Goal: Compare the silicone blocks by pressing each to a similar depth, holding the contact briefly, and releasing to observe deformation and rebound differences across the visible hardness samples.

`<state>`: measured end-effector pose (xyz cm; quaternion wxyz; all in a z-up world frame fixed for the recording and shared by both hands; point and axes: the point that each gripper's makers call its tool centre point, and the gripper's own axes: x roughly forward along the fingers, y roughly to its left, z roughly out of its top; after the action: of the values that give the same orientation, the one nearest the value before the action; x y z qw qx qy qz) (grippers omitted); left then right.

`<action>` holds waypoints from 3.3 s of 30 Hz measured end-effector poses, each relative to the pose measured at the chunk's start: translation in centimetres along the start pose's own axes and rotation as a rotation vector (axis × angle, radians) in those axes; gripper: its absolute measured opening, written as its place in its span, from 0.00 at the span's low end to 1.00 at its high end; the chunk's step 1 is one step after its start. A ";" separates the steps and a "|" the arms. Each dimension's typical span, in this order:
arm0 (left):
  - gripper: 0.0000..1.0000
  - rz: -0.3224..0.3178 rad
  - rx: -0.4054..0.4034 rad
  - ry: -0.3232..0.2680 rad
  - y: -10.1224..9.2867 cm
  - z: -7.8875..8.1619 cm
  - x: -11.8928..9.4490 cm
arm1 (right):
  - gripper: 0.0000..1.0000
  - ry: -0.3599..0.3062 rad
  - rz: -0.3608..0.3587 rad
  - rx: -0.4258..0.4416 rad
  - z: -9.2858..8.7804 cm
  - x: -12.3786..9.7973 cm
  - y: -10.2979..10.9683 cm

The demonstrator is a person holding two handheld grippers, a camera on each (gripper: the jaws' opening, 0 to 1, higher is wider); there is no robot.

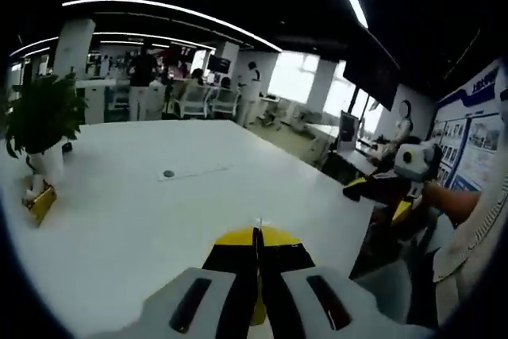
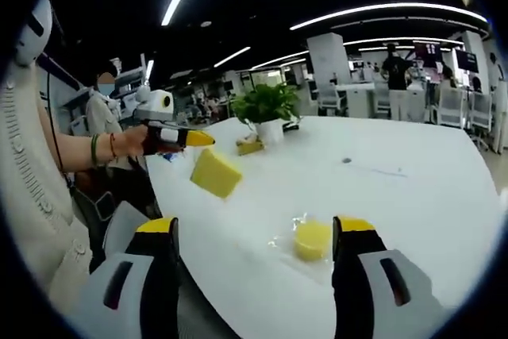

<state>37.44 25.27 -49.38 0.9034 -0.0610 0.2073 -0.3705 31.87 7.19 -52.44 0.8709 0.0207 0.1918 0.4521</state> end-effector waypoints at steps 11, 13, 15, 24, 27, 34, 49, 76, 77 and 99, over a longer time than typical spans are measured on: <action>0.00 -0.116 0.112 0.044 -2.1 1.9 1.6 | 0.74 0.041 0.064 -0.114 3.0 2.7 -0.8; 0.00 -0.124 0.134 0.053 -2.2 2.0 1.9 | 0.75 0.053 0.079 -0.132 3.5 3.3 -1.0; 0.00 -0.139 0.141 0.060 -2.3 2.1 2.2 | 0.75 0.060 0.095 -0.156 4.1 4.2 -1.3; 0.00 -0.211 0.192 0.086 -3.5 2.6 3.1 | 0.75 0.155 0.195 -0.230 4.1 7.7 -1.1; 0.00 -0.225 0.195 0.086 -3.7 2.9 3.3 | 0.76 0.171 0.222 -0.248 4.2 8.6 -0.8; 0.00 -0.271 0.226 0.103 -4.6 3.3 4.0 | 0.76 0.258 0.278 -0.335 3.6 10.1 -0.3; 0.00 -0.366 0.281 0.097 -6.7 4.4 5.1 | 0.72 0.294 0.364 -0.363 3.0 12.5 1.3; 0.00 -0.520 0.455 0.086 -10.4 4.0 4.0 | 0.25 0.287 0.465 -0.509 2.1 12.2 3.8; 0.00 -0.520 0.456 0.084 -10.4 4.1 3.9 | 0.23 0.284 0.463 -0.507 2.2 12.2 3.9; 0.00 -0.533 0.476 0.068 -11.1 4.1 3.4 | 0.07 0.295 0.455 -0.493 2.3 11.6 4.6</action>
<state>34.16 14.73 -43.86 0.7566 0.1113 0.1219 -0.6327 35.06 19.46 -53.01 0.6897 -0.2129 0.1911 0.6652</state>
